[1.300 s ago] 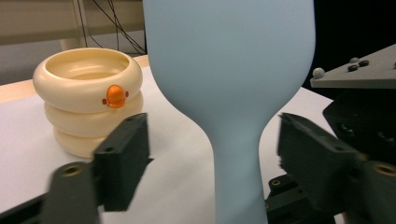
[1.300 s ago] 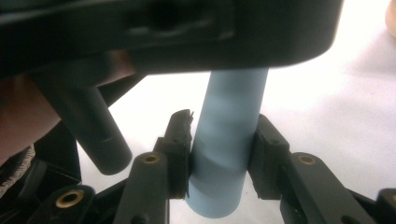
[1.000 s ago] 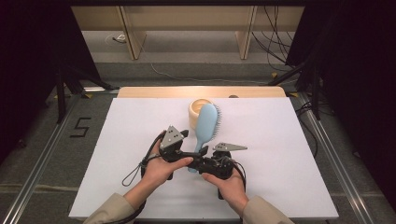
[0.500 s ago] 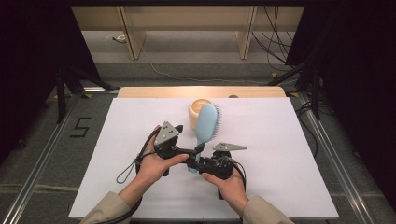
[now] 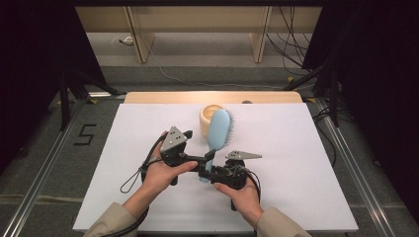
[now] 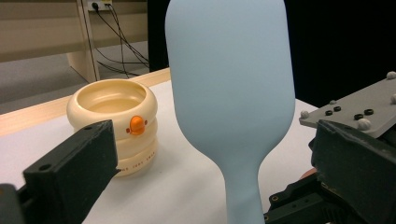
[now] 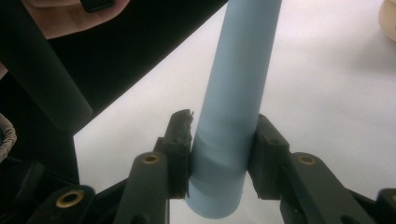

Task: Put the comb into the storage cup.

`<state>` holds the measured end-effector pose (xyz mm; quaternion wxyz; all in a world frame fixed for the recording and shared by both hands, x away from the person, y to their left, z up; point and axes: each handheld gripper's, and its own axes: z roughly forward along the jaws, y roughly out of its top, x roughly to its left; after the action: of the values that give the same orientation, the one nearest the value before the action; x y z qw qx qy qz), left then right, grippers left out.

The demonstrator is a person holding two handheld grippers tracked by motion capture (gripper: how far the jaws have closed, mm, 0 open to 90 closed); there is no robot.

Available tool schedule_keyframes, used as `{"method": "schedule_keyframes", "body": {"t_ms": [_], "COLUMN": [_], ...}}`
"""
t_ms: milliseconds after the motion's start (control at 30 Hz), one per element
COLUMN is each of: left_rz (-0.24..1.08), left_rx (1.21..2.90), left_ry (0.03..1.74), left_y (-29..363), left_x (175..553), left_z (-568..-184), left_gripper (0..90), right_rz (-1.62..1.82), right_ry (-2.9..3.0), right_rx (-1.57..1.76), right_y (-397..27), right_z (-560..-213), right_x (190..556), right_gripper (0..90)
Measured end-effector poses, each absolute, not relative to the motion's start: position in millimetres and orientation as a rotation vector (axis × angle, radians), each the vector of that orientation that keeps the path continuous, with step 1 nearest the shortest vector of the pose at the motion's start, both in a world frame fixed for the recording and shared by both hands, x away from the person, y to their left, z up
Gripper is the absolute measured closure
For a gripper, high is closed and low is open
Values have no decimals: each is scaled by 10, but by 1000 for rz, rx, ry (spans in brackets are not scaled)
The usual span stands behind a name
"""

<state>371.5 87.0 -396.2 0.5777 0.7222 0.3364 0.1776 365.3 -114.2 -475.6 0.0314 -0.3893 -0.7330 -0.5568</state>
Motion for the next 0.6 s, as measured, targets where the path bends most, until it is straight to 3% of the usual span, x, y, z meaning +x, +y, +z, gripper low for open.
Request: {"method": "schedule_keyframes", "body": {"t_ms": [600], "left_rz": [416], "left_rx": [1701], "left_ry": [765], "left_y": [889], "left_x": [3744], "left_z": [-3867], "left_gripper": [0], "right_rz": [-1709], "right_ry": [-2265], "right_rx": [-1197], "right_y": [-1135], "right_z": [-4766], "right_x": [3651], "right_gripper": [647]}}
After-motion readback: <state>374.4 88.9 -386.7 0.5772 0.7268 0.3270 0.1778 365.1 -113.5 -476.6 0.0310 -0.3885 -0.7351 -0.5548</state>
